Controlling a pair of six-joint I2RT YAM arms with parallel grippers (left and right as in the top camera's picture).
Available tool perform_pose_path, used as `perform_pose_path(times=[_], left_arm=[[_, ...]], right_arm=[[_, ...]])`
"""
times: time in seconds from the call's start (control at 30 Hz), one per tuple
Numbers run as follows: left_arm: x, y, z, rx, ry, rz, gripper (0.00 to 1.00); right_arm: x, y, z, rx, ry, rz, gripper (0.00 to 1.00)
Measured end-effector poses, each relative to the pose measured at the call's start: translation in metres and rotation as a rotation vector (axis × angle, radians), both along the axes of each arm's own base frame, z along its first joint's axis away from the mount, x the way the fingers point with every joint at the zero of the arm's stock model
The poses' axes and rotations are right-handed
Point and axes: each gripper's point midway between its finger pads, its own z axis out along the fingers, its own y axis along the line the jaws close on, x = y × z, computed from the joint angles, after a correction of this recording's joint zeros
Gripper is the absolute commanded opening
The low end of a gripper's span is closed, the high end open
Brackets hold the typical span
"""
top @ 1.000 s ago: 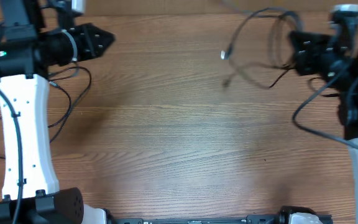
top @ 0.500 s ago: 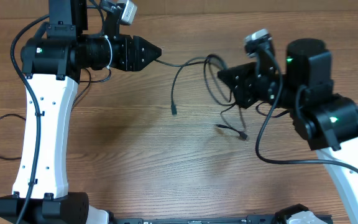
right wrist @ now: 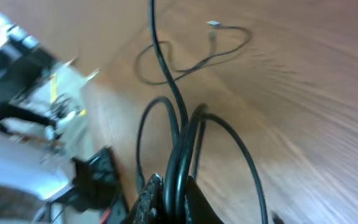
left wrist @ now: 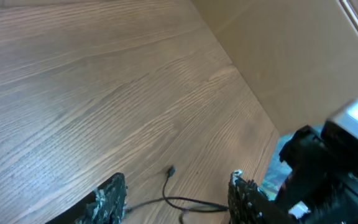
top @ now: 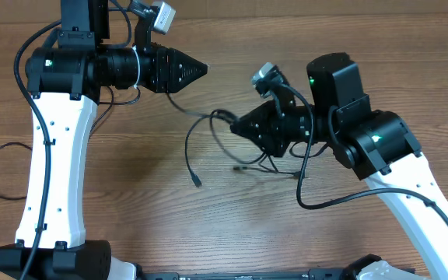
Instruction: Untangle cables
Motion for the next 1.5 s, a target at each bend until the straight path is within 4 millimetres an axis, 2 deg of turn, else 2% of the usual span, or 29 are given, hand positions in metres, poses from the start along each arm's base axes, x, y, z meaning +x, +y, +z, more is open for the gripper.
perform_pose_path(times=[0.37,0.5,0.53,0.57,0.6,0.63,0.73,0.8,0.83,0.9,1.1,1.17,1.27,1.37,1.5], left_arm=[[0.001,0.002,-0.003,0.042,-0.053,-0.018,0.55],[0.001,0.007,-0.011,0.08,-0.032,0.002,0.55],[0.001,0.009,-0.014,0.097,-0.021,0.013,0.58],[0.001,0.011,-0.018,0.114,-0.013,0.022,0.67],[0.0,0.014,-0.021,0.131,-0.002,0.031,0.72],[-0.001,0.015,-0.024,0.144,0.009,0.037,0.73],[-0.006,0.018,-0.03,0.167,0.038,0.038,0.74],[-0.011,0.017,-0.032,0.171,0.044,0.017,0.74],[-0.014,0.016,-0.032,0.168,0.043,0.001,0.74],[-0.021,0.013,-0.031,0.154,0.033,-0.046,0.74],[-0.035,0.001,-0.02,0.093,-0.056,-0.174,0.71],[-0.036,0.0,-0.018,0.082,-0.079,-0.194,0.69],[-0.036,-0.001,-0.017,0.083,-0.101,-0.209,0.68],[-0.036,-0.001,-0.017,0.084,-0.11,-0.214,0.72],[-0.037,0.0,-0.018,0.087,-0.1,-0.212,0.71]], right_arm=[[-0.008,0.005,0.007,0.04,-0.016,0.065,0.08],[-0.007,0.006,0.009,0.047,-0.031,0.069,0.04],[-0.006,0.007,0.01,0.051,-0.038,0.069,0.04],[-0.005,0.007,0.011,0.054,-0.044,0.069,0.04],[-0.004,0.008,0.013,0.06,-0.054,0.069,0.04],[-0.002,0.009,0.016,0.068,-0.065,0.067,0.08],[0.004,0.012,0.027,0.105,-0.1,0.058,0.11],[0.006,0.014,0.032,0.123,-0.111,0.054,0.28],[0.007,0.014,0.034,0.132,-0.108,0.049,0.29],[0.008,0.015,0.037,0.14,-0.112,0.047,0.19],[0.008,0.015,0.036,0.143,-0.091,0.038,0.19],[0.01,0.013,0.033,0.128,-0.081,0.018,0.29],[0.016,0.005,0.017,0.055,-0.043,-0.05,0.35],[0.02,-0.008,-0.005,-0.045,0.003,-0.133,0.36],[0.027,-0.024,-0.024,-0.148,0.028,-0.226,0.49]])
